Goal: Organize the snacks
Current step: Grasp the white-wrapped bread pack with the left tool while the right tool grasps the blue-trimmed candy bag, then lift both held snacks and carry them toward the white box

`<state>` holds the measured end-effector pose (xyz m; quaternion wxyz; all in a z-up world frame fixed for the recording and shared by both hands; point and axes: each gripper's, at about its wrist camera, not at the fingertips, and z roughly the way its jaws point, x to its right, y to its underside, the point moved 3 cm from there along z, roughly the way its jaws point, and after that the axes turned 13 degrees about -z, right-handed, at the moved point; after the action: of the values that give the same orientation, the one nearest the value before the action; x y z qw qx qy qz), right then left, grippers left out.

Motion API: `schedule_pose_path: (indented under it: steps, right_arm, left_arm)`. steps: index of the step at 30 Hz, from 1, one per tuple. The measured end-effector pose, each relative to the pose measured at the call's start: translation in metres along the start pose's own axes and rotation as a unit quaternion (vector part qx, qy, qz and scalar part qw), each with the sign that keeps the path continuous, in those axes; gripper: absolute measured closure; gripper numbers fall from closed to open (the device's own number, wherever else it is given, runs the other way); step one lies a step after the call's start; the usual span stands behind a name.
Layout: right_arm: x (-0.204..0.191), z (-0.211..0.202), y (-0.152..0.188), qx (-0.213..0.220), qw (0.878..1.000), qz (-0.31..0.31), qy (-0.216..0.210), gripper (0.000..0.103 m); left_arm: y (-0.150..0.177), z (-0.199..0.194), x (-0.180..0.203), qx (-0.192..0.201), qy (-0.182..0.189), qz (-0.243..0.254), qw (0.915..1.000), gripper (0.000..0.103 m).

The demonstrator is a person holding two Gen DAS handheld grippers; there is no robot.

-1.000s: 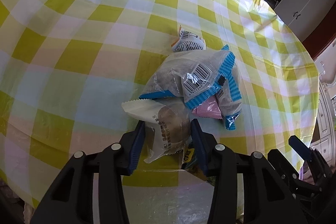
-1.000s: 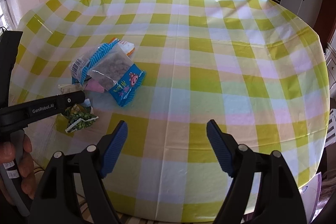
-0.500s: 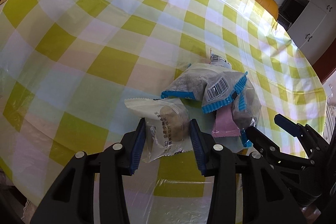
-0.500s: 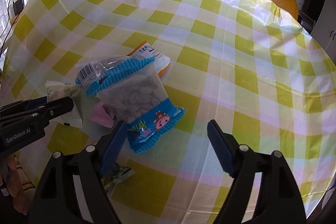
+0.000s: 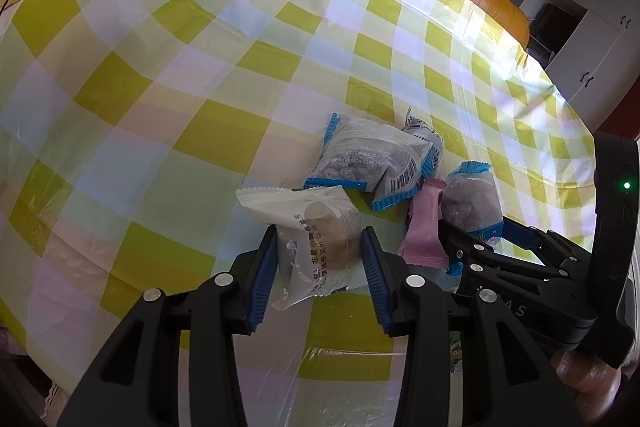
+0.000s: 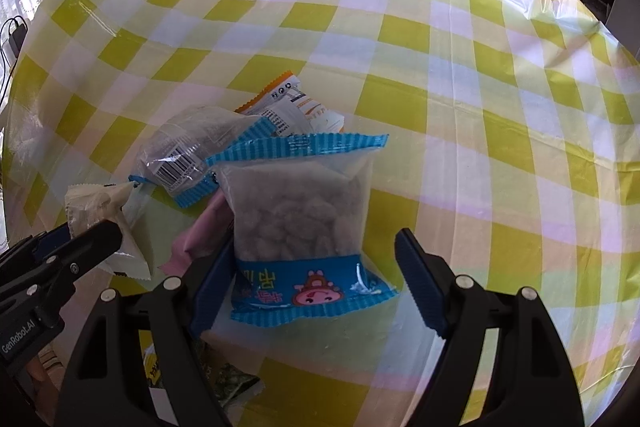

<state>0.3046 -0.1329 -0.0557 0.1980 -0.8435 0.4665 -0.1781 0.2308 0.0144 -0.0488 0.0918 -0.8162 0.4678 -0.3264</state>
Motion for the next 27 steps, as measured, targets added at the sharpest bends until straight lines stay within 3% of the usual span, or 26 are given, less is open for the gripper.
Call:
schedule_pose_path:
  steps: [1,4,17,27]
  right_arm:
    - [-0.001,0.000,0.001,0.000,1.000,0.003,-0.007,0.039]
    - [-0.003,-0.003,0.004,0.002,1.000,0.000,0.001,0.048]
    - [0.017,-0.035,0.041,0.008,0.997,0.059,0.046,0.050]
    - [0.031,-0.064,0.083,0.004,0.993,0.092,0.070,0.050]
  left_arm:
    - [0.000,0.000,0.000,0.001,0.000,0.001,1.0000,0.063]
    - [0.001,-0.002,0.002,0.004,0.000,0.006,1.0000,0.063]
    - [0.003,-0.017,0.012,0.032,0.004,0.030,0.9990,0.063]
    - [0.020,-0.034,0.038,0.031,0.022,0.060,0.9974,0.063]
